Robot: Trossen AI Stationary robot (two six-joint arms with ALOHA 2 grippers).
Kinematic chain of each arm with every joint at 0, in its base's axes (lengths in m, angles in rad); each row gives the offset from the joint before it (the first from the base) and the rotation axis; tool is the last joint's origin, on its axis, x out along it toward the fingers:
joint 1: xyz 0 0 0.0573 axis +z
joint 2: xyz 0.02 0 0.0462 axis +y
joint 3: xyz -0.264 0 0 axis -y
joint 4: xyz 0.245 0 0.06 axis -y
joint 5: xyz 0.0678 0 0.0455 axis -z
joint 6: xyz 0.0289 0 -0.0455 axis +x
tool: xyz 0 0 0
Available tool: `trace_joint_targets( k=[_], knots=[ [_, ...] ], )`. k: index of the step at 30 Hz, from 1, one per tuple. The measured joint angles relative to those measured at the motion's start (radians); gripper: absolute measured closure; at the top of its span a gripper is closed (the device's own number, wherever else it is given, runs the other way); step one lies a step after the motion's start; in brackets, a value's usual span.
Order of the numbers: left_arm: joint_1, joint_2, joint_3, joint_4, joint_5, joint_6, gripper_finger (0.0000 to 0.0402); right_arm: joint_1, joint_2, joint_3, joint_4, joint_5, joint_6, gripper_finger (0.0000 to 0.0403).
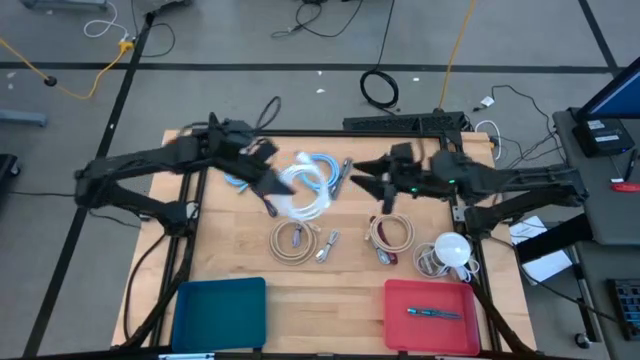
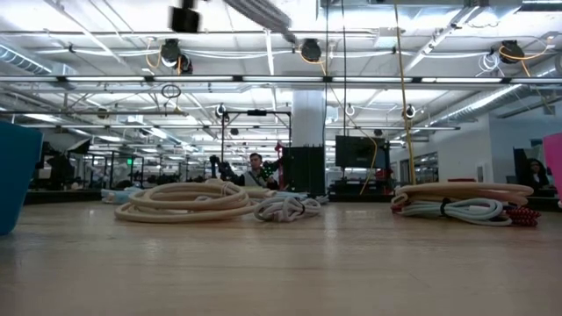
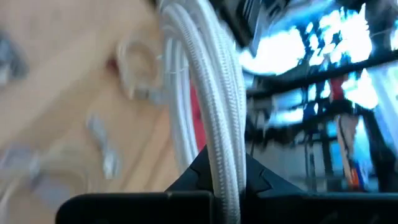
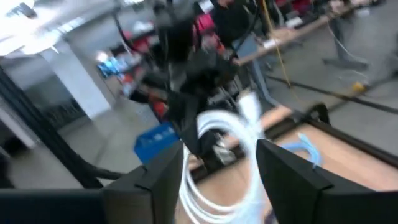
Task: Pick & Place USB Port
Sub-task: Put the white HDMI cable into the blue bin
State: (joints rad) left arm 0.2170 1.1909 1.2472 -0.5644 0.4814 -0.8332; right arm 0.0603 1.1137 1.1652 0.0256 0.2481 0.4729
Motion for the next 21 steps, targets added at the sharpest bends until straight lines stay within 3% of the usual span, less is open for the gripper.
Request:
trace_joint_targets(
  k=[5,9,14,17,21],
  knots=[
    [-0.139,-0.161,0.0,-0.393,0.004,-0.089,0.0392,0.031,-0.071,0.0,0.007,0.009,-0.016,0.0189],
    [-0.357,-0.248,-0.023,-0.49,-0.097,-0.295,0.0392,0.031,-0.088,0.0,-0.014,0.011,-0.028,0.0193],
    [-0.649,-0.305,-0.166,-0.369,-0.226,-0.575,0.0392,0.025,-0.085,0.0,-0.062,0.035,-0.04,0.0201],
    [-0.788,-0.329,-0.345,-0.075,-0.295,-0.737,0.0392,0.025,-0.076,0.0,-0.089,0.072,-0.04,0.0202],
    [-0.936,-0.357,-0.577,0.249,-0.496,-0.946,0.0392,0.025,-0.067,0.0,-0.107,0.093,-0.04,0.0203]
  ],
)
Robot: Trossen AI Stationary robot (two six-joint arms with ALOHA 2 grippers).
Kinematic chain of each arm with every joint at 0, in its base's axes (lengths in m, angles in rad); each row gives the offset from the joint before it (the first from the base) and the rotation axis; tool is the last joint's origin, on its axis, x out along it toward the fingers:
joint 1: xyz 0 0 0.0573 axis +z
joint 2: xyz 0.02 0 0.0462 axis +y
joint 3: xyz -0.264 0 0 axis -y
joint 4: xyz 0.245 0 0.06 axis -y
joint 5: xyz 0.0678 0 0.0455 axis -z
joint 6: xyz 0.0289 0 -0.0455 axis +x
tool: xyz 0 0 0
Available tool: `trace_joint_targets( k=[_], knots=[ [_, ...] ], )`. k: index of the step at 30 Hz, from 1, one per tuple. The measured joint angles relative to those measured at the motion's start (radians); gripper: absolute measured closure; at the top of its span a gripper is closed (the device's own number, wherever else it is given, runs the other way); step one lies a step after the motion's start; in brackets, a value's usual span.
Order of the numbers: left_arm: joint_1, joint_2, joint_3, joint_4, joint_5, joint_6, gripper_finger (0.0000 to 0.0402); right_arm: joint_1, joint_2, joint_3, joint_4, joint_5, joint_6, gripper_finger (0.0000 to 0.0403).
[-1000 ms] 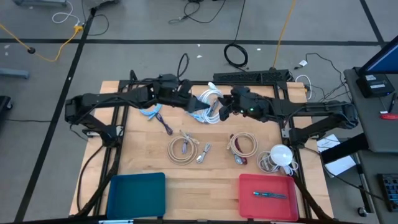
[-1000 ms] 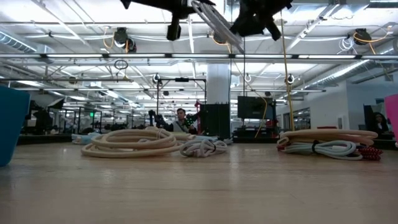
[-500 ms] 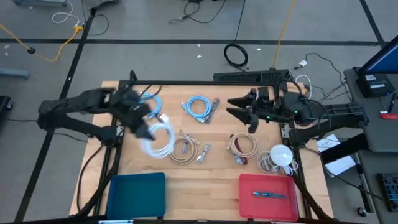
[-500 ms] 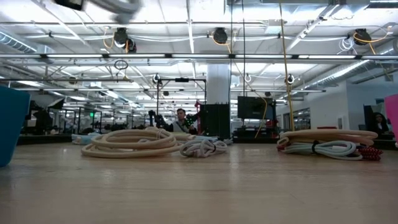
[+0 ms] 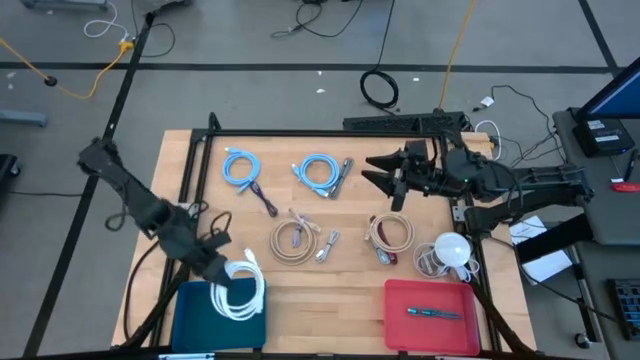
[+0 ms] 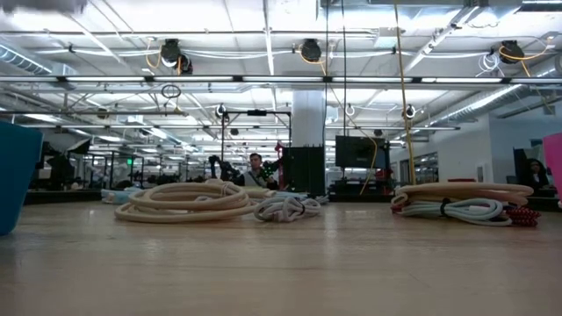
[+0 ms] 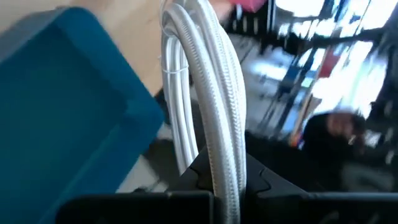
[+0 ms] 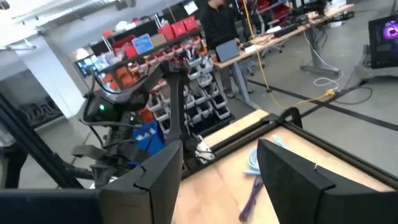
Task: Pick & Place USB Port
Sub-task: Put the white HDMI cable into the blue bin
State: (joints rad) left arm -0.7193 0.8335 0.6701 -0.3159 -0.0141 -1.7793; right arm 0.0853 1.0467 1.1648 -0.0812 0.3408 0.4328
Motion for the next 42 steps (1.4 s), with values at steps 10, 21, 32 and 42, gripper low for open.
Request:
trace_joint_targets(
  k=[10,21,32,42],
  knots=[
    [-0.37,-0.002,-0.235,0.285,-0.427,-0.345,0.0392,0.0,0.023,-0.001,-0.008,-0.001,0.016,0.0204],
    [-0.479,0.18,-0.237,0.398,-0.47,-0.459,0.0392,-0.011,0.048,-0.001,-0.003,0.003,0.023,0.0204],
    [-0.478,0.28,-0.237,0.326,-0.34,-0.55,0.0356,-0.032,0.084,-0.001,-0.001,-0.002,0.046,0.0204],
    [-0.474,0.228,-0.236,0.268,-0.204,-0.584,0.0208,-0.034,0.121,-0.001,-0.009,-0.003,0.053,0.0204]
  ],
)
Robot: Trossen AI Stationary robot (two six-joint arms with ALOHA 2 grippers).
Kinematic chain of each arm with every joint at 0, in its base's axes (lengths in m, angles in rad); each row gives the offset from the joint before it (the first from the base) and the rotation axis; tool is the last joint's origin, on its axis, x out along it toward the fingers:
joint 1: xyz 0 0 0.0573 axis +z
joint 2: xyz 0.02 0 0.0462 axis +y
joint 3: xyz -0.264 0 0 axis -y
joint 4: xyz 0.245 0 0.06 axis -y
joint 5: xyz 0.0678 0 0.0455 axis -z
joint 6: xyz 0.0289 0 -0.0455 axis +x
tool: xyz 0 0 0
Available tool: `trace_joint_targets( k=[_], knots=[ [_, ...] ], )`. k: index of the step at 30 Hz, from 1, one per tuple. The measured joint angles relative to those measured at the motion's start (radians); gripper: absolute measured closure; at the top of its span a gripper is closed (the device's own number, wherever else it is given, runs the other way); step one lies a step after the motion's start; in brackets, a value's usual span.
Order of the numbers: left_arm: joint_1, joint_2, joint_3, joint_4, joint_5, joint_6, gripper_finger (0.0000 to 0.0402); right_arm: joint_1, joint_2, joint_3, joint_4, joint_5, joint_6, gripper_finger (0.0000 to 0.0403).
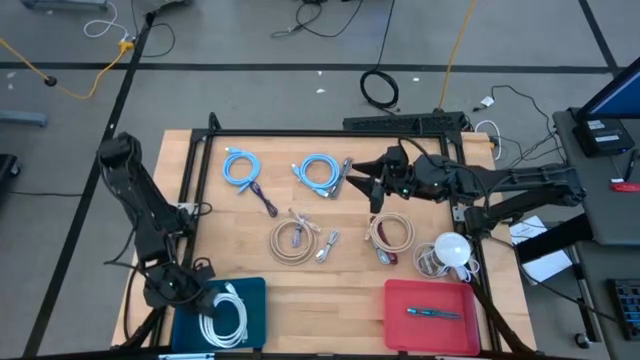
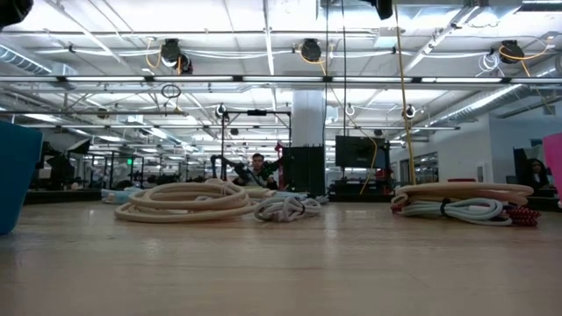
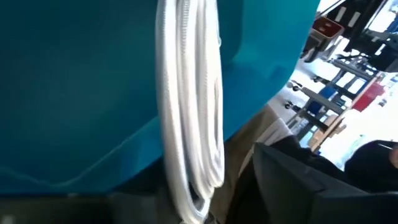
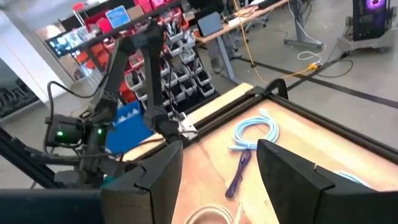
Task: Pick & Place USB Port
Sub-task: Put the white HDMI cable into the blue bin, then put the right blue HDMI cable into the blue bin
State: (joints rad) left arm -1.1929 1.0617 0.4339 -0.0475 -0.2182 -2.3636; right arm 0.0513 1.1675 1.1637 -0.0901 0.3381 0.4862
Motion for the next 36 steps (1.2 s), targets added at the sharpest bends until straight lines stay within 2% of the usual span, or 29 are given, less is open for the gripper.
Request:
trace_joint_targets(
  k=[4,8,17,22,24,27,29,33,36],
  knots=[
    [0.021,-0.049,0.0,-0.034,0.011,0.02,0.0161,-0.006,0.016,-0.001,-0.004,-0.002,0.005,0.0204],
    [0.047,-0.104,0.0,-0.042,0.024,0.063,0.0131,-0.008,0.025,0.0,0.006,-0.002,0.018,0.0204],
    [0.095,-0.233,0.001,-0.071,0.052,0.137,0.0119,-0.018,0.032,0.0,0.0,-0.029,0.023,0.0204],
    [0.101,-0.285,0.004,-0.235,0.127,0.094,0.0119,-0.018,0.031,0.0,-0.006,-0.03,0.023,0.0204],
    [0.1,-0.292,0.021,-0.36,0.169,0.063,0.0119,-0.018,0.031,0.0,-0.007,-0.03,0.023,0.0204],
    [0.102,-0.298,0.07,-0.572,0.171,0.04,0.0119,-0.018,0.031,0.0,-0.013,-0.03,0.023,0.0204],
    [0.12,-0.297,0.112,-0.735,0.116,0.047,0.0119,-0.018,0.032,0.0,-0.031,-0.03,0.022,0.0204],
    [0.195,-0.296,0.204,-1.07,-0.136,0.066,0.0119,-0.018,0.047,-0.001,-0.077,-0.03,0.026,0.0204],
    [0.307,-0.287,0.218,-1.136,-0.256,0.02,0.0119,-0.018,0.073,0.0,-0.074,-0.031,0.034,0.0204]
  ],
)
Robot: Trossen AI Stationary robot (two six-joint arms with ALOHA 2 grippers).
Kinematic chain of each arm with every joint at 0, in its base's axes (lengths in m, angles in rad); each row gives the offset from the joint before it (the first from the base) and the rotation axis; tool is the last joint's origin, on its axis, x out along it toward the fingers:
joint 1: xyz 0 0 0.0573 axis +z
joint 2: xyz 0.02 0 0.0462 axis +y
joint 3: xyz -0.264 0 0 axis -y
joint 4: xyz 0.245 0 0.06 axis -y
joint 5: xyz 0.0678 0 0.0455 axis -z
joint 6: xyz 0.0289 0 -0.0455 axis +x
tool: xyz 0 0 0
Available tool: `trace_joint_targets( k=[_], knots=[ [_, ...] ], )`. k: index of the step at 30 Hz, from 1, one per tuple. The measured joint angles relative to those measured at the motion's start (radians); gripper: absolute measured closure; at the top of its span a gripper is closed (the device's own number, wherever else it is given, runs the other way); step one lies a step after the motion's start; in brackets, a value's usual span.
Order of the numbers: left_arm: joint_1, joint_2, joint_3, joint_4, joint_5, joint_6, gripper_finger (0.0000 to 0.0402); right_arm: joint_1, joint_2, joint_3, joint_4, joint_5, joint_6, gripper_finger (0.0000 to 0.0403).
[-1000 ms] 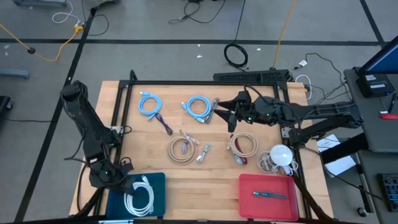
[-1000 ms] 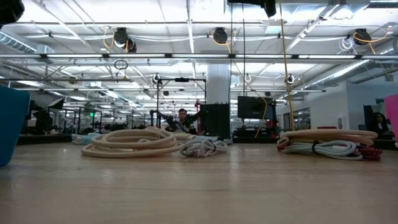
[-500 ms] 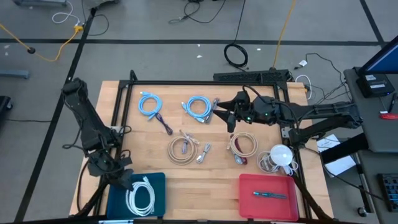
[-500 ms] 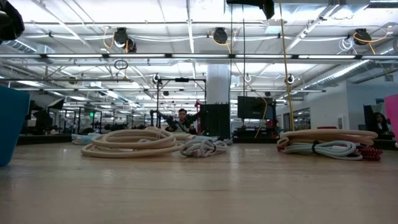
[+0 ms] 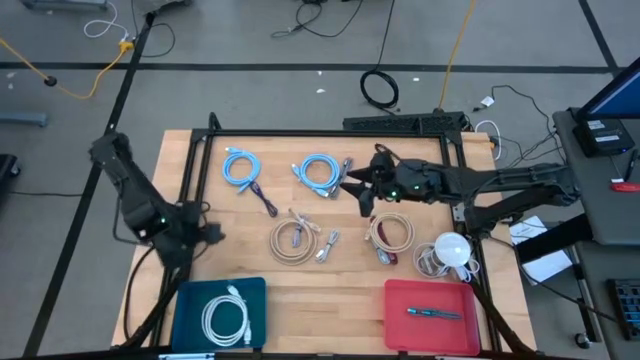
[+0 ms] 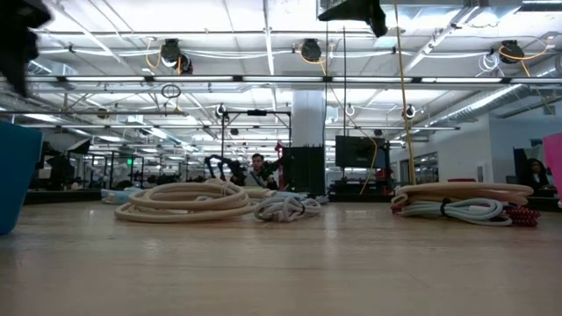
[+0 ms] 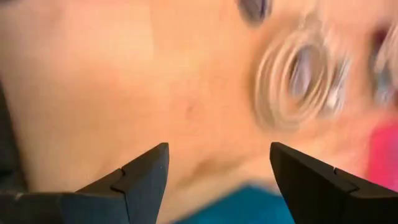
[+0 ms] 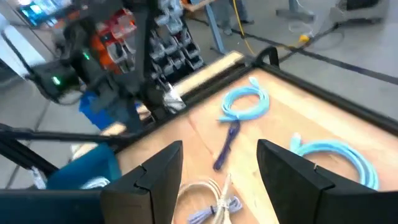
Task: Pick & Place USB Port
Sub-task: Put the right blue HDMI cable into the blue bin
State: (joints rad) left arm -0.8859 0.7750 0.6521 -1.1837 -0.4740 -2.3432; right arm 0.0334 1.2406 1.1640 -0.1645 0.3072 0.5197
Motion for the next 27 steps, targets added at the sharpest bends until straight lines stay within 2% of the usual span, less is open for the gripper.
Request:
trace_joint_targets(
  k=[4,6,11,13,14,16,19,20,22,25,27],
  knots=[
    [0.146,0.038,-0.001,0.12,0.001,0.208,0.0119,0.0,0.025,0.001,0.002,-0.024,0.016,0.0204],
    [0.225,0.053,-0.001,0.238,-0.058,0.354,0.0119,0.0,0.036,-0.001,-0.017,-0.028,0.018,0.0204],
    [0.421,0.078,-0.001,0.735,-0.233,0.887,0.0119,0.0,0.06,-0.001,-0.013,-0.071,0.018,0.0204],
    [0.523,0.085,-0.002,0.919,-0.254,1.065,0.0119,0.0,0.067,-0.001,-0.008,-0.077,0.019,0.0204],
    [0.589,0.09,-0.002,1.029,-0.232,1.15,0.0119,0.0,0.068,-0.001,-0.013,-0.077,0.019,0.0204],
    [0.737,0.103,-0.001,1.246,-0.117,1.311,0.0119,0.001,0.068,-0.001,-0.015,-0.077,0.019,0.0204],
    [0.95,0.125,0.019,1.497,0.067,1.419,0.0119,0.002,0.066,-0.001,-0.015,-0.077,0.019,0.0204],
    [1.015,0.136,0.05,1.517,0.124,1.445,0.0121,0.005,0.067,-0.001,-0.019,-0.077,0.019,0.0204],
    [1.13,0.167,0.14,1.435,0.246,1.52,0.0129,0.009,0.065,-0.001,-0.037,-0.077,0.02,0.0204],
    [1.235,0.251,0.34,1.123,0.369,1.701,0.0153,0.018,0.062,-0.001,-0.059,-0.076,0.029,0.0204],
    [1.254,0.334,0.484,0.896,0.38,1.874,0.0171,0.023,0.064,-0.001,-0.072,-0.076,0.03,0.0204]
  ],
)
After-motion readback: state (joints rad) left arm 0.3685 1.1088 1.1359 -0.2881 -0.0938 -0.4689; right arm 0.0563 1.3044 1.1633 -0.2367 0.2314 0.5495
